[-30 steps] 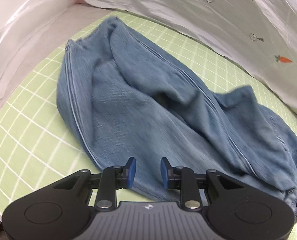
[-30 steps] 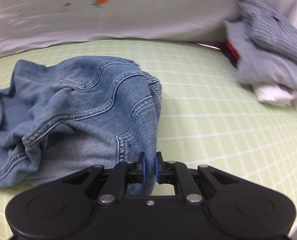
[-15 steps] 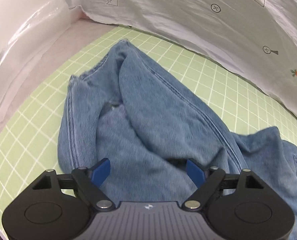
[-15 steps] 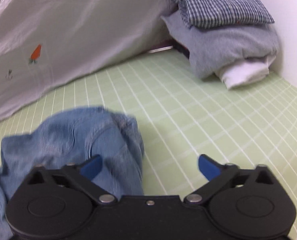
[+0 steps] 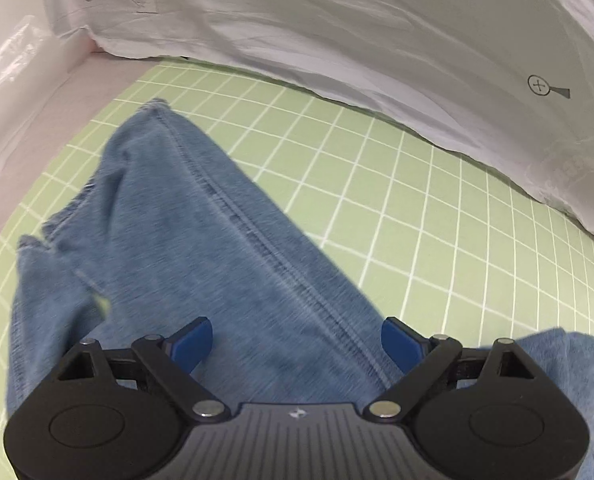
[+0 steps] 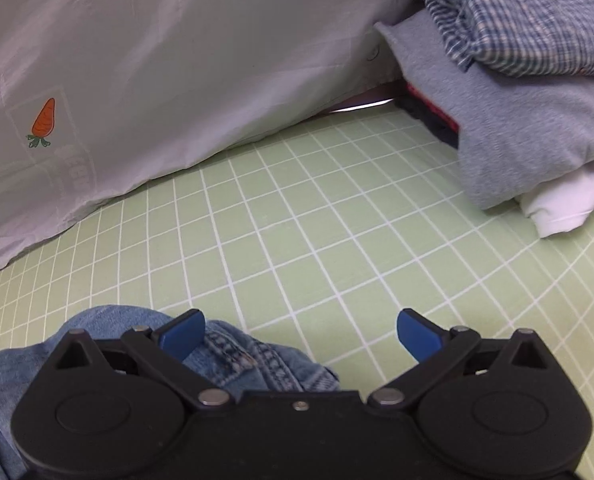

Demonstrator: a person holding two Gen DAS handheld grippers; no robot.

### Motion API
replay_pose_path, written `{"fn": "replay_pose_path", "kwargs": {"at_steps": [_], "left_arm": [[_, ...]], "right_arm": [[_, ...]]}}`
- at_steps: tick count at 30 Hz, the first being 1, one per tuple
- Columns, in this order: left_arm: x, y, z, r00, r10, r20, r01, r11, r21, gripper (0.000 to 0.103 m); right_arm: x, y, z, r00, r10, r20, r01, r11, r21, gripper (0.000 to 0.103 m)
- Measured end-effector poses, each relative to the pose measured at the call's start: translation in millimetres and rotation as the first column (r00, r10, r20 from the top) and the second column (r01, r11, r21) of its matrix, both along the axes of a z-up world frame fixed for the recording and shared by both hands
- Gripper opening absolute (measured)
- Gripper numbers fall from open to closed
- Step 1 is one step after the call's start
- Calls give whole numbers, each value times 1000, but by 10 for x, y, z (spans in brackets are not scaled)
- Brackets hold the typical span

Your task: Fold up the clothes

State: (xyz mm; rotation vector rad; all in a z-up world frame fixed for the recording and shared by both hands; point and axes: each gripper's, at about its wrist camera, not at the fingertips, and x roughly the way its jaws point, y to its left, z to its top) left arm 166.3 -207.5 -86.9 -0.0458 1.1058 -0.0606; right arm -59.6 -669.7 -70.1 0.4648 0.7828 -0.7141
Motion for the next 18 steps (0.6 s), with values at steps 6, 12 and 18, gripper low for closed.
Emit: {"fn": "replay_pose_path", "kwargs": {"at_steps": [6, 12, 18], "left_arm": [[146, -240, -213, 999, -32, -35, 33, 998, 49, 92], [57, -192, -326, 999, -22, -42, 25, 996, 90, 91], [-108, 25, -286, 1000, 28, -8, -28, 999, 17, 62]], "right_arm": [[140, 53, -53, 992, 61, 106, -77, 985, 156, 103], [464, 266, -204, 991, 129, -20, -126, 985, 115, 103], [399, 255, -235, 995, 100, -8, -97, 981, 167, 91]]}}
